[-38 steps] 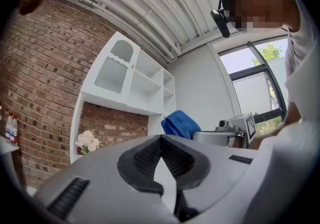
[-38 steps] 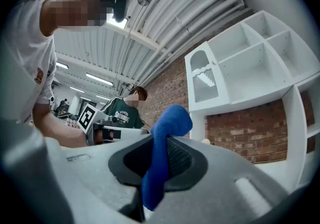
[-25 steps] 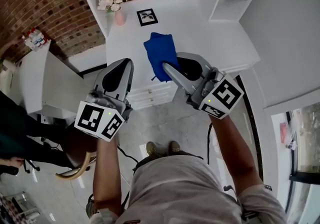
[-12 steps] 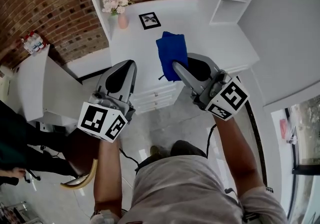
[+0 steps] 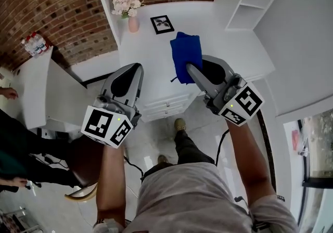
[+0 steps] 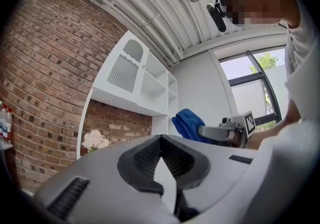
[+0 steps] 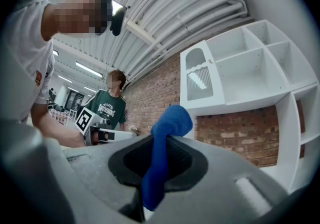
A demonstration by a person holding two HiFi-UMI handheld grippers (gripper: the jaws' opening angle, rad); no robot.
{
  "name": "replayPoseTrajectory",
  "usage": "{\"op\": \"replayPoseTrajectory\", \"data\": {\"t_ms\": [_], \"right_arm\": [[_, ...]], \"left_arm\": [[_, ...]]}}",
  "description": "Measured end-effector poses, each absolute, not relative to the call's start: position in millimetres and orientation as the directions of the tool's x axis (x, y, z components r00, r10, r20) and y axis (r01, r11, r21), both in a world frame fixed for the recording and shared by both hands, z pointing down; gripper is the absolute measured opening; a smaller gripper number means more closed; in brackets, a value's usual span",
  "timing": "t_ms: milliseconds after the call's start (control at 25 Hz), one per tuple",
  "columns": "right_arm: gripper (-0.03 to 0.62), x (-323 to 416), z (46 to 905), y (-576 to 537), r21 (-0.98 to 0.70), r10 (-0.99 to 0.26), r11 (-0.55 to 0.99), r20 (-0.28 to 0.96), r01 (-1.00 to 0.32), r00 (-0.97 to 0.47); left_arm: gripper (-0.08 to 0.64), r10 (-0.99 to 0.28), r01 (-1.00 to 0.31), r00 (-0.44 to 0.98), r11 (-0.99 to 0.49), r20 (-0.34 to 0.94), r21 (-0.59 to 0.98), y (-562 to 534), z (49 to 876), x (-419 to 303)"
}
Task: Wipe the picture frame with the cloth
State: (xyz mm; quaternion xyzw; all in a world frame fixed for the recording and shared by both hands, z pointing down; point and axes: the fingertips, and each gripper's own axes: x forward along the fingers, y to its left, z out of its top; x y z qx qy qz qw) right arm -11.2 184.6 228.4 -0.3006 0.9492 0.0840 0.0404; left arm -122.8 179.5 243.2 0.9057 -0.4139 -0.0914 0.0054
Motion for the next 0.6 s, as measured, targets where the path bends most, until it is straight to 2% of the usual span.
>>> {"op": "replayPoseTrajectory", "data": {"t_ms": [600], "right_arm": [[0.049,20.0,243.4,23.6,0.161,-0.545,0.817,-0.099,-0.554,-0.833]], "left_arm": [[0.0,-0.79,-0.784,0.608,-0.614,-0.085,0.096,23.1,269.7,-103.2]]}}
